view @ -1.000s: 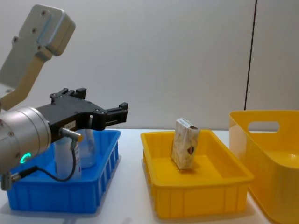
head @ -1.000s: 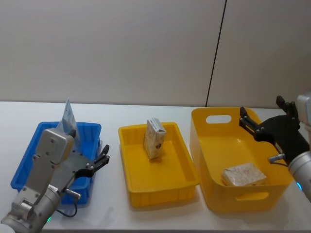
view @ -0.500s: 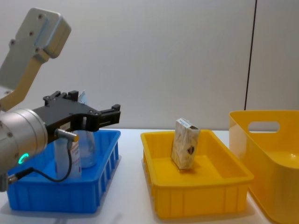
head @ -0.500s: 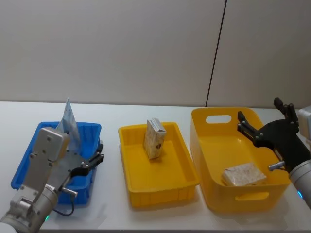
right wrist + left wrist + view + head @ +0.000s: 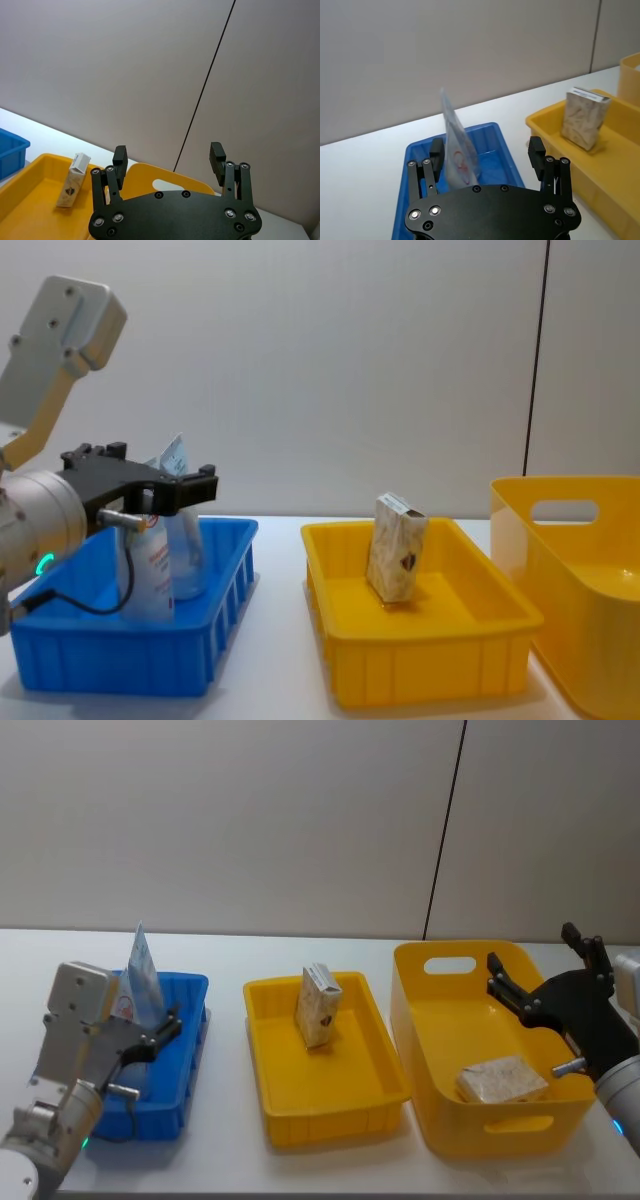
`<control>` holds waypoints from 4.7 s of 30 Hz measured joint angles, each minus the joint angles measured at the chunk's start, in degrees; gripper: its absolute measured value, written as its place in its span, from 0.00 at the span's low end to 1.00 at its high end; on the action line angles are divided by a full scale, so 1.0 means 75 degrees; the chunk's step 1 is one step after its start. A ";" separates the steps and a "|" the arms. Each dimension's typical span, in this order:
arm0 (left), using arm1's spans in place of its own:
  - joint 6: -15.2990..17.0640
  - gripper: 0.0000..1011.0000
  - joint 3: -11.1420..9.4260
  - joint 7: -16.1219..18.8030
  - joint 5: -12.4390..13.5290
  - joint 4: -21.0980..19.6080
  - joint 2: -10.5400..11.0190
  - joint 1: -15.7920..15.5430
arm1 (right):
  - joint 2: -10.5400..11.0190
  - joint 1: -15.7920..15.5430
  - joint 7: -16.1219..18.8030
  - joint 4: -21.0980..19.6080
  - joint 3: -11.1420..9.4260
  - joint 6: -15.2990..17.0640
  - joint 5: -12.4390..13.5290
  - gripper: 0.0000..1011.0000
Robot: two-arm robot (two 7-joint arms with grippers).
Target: Bimanual collaborative sorting of washing and personal care products
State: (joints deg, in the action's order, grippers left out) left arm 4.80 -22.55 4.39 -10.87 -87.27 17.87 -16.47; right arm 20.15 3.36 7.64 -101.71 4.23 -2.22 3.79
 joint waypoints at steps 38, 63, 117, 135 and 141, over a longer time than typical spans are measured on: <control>0.1013 0.99 0.1233 0.0092 -0.1153 0.1437 -0.1070 -0.0662 | 0.0015 -0.0034 0.0028 0.0019 0.0000 -0.0148 -0.0020 0.99; 0.0793 0.35 0.1333 -0.0137 -0.1220 0.2152 -0.1506 -0.0955 | 0.0015 -0.0034 0.0027 0.0018 -0.0001 -0.0151 -0.0019 0.99; 0.0076 0.21 0.1050 -0.1441 -0.0692 0.0671 -0.1031 -0.0894 | 0.0014 -0.0034 0.0027 0.0019 0.0000 -0.0150 -0.0018 0.99; -0.0595 0.21 0.0562 -0.3276 -0.1149 0.1259 -0.1039 -0.1767 | 0.0014 -0.0034 0.0027 0.0019 -0.0001 -0.0150 -0.0018 0.99; -0.0803 0.21 0.0325 -0.3859 -0.1292 0.1525 -0.1116 -0.2115 | 0.0014 -0.0034 0.0027 0.0019 0.0000 -0.0150 -0.0018 0.99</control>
State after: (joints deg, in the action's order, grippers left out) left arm -1.22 -20.11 -24.55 -20.56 -75.83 9.50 -32.33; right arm 20.25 3.11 7.84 -101.57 4.23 -3.35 3.65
